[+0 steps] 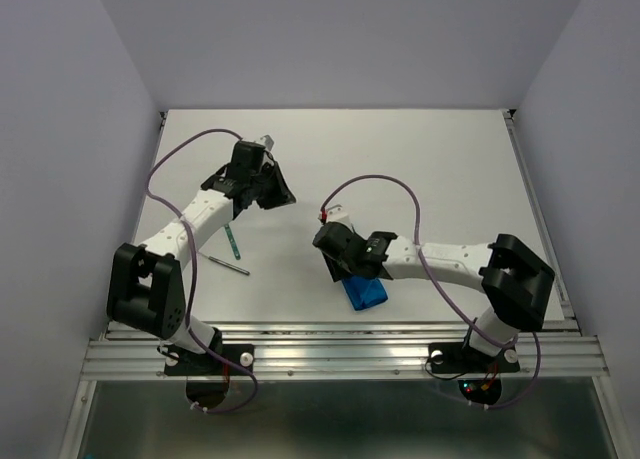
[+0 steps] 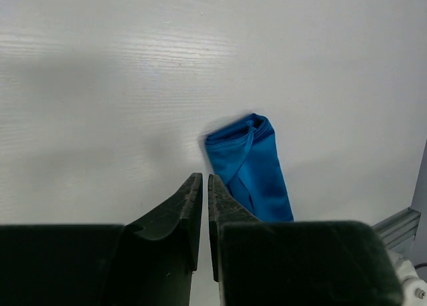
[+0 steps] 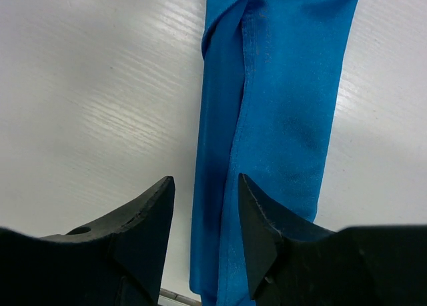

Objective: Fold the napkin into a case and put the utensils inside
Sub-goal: Turn over the smaller rectangle-folded napkin at the center of the board.

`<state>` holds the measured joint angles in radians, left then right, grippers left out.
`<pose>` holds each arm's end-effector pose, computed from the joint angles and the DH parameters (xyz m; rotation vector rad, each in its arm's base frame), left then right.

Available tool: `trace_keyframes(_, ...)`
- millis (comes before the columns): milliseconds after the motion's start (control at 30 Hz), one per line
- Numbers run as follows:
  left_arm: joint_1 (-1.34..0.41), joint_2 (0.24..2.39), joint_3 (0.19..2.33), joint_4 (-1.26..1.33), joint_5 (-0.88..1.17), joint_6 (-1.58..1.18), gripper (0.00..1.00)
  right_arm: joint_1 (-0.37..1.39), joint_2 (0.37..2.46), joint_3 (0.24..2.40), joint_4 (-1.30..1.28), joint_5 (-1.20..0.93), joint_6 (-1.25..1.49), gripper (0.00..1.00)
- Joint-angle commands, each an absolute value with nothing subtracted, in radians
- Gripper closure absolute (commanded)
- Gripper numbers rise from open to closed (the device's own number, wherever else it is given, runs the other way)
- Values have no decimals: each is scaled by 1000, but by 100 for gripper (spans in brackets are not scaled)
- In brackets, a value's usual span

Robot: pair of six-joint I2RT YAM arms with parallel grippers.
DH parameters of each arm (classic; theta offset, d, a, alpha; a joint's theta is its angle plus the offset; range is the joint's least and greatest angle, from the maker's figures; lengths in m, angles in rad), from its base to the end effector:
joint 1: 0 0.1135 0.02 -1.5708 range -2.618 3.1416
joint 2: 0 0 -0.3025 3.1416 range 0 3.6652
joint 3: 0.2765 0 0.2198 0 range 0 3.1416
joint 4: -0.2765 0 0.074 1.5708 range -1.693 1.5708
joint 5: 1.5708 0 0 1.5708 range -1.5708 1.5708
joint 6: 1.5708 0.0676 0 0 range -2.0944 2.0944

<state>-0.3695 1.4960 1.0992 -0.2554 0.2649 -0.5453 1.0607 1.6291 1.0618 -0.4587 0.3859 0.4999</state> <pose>0.2979 -0.1343 0.3043 -0.0512 2.3149 -0.7808 0.1780 0.2660 0.2356 -0.5579 2.4278 0.1434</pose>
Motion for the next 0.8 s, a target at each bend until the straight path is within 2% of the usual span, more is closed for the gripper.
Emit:
trace_keyframes(0,-357,1442,1057,-245,267,-522,80,1089,1675,1120,-494,478,471,51)
trace_keyframes(600,-327,1431,982,-212,279,-532,80,1132,1842,1151,-483,549,479,50)
trace_keyframes(633,-325,1431,980,-210,276,-532,80,1132,1845,1146,-474,552,480,51)
trace_keyframes(767,-324,1427,971,-210,275,-534,80,1132,1858,1124,-448,554,494,65)
